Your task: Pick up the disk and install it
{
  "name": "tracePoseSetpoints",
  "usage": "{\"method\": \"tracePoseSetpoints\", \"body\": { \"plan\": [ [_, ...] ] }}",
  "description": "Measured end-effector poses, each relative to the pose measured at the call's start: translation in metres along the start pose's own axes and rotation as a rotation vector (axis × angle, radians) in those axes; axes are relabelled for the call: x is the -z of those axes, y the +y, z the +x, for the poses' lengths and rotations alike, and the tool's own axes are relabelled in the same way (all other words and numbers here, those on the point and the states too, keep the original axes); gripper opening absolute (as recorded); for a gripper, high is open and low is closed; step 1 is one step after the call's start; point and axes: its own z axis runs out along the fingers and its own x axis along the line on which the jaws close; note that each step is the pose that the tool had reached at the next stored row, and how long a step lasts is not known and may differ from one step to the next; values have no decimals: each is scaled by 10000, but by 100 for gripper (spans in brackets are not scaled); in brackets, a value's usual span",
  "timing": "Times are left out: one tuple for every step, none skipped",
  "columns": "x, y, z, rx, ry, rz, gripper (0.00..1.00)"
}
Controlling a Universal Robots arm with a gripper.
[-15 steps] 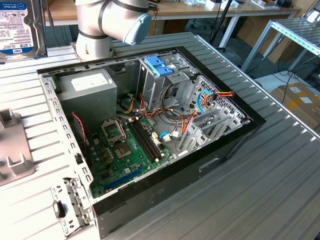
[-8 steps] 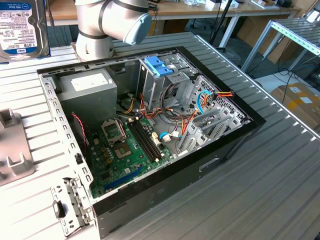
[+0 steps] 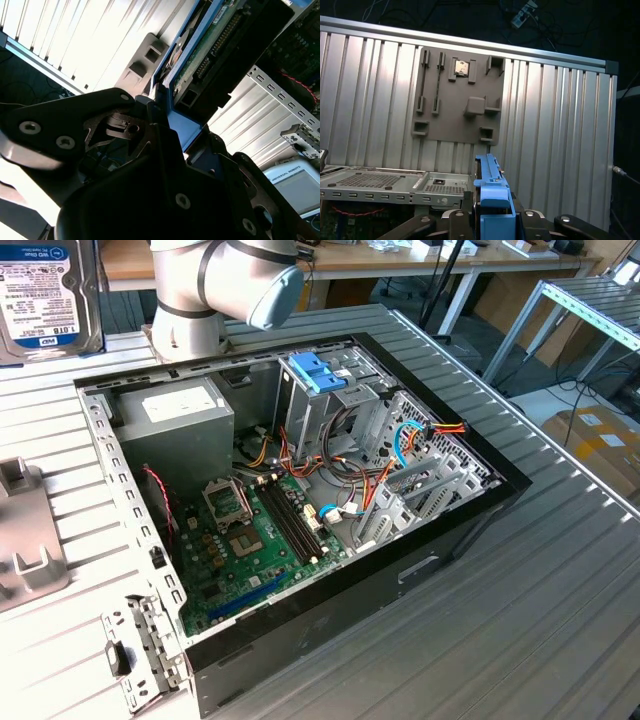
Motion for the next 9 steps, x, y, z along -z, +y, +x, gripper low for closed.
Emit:
{"method": "tracePoseSetpoints", "body": {
  "plan": [
    [0, -4, 0, 0, 0, 0, 37],
    [0, -8, 1, 0, 0, 0, 37],
    [0, -13, 1, 0, 0, 0, 37],
    [0, -18, 2, 1, 0, 0, 37],
    [0, -23, 2, 1, 0, 0, 37],
    [0, -27, 3, 1, 0, 0, 37],
    [0, -32, 3, 0, 0, 0, 37],
    [0, -37, 4, 1, 0, 0, 37],
    [0, -41, 4, 0, -1, 0, 37]
  ]
}}
